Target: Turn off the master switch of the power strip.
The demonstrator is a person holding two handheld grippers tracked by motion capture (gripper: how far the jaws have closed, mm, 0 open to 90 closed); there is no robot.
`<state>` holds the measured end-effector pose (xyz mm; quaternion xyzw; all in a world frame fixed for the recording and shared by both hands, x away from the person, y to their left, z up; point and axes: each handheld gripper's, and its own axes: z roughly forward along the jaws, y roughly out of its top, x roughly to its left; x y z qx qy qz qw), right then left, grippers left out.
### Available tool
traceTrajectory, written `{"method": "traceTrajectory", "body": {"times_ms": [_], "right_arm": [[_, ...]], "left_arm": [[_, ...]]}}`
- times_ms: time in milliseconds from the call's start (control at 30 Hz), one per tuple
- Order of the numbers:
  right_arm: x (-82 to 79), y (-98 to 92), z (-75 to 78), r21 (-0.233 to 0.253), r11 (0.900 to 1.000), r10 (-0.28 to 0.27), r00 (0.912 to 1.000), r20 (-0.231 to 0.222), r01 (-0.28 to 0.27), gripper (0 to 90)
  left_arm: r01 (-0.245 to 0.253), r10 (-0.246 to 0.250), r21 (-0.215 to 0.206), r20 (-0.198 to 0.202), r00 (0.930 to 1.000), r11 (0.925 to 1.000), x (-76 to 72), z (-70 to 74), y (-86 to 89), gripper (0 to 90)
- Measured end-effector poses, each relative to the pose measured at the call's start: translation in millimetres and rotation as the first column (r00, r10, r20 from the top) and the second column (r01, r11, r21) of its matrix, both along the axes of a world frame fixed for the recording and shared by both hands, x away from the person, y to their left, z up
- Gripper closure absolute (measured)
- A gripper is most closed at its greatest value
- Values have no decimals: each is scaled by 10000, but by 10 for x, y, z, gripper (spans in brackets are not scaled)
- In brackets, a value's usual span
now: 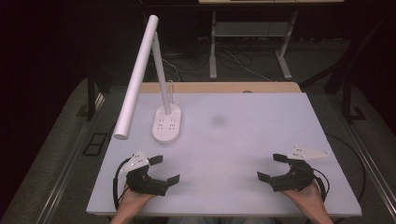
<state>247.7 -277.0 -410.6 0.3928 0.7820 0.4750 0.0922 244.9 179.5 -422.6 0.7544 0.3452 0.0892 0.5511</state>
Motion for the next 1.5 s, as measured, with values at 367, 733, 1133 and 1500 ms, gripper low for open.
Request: {"method": "traceTrajectory", "body": {"times_ms": [367, 733, 1133, 1500], "right_arm": [[-7, -9, -21, 48, 10000, -12, 9997, -230, 14, 2], [-20, -28, -33, 77, 10000, -52, 9993, -371, 55, 3], [-34, -65, -30, 62, 9999, -116, 9991, -414, 119, 3], [-42, -78, -31, 13, 9999, -127, 9991, -394, 128, 2]], "left_arm": [[42, -42, 120, 25, 10000, 9999, -1, -1, -10, 0], [46, -46, 245, -6, 10000, 9997, -1, 10, -16, 0], [260, -254, 467, -144, 9996, 9986, 18, 78, -15, 0], [430, -421, 408, -226, 9989, 9982, 38, 147, 36, 8]]}}
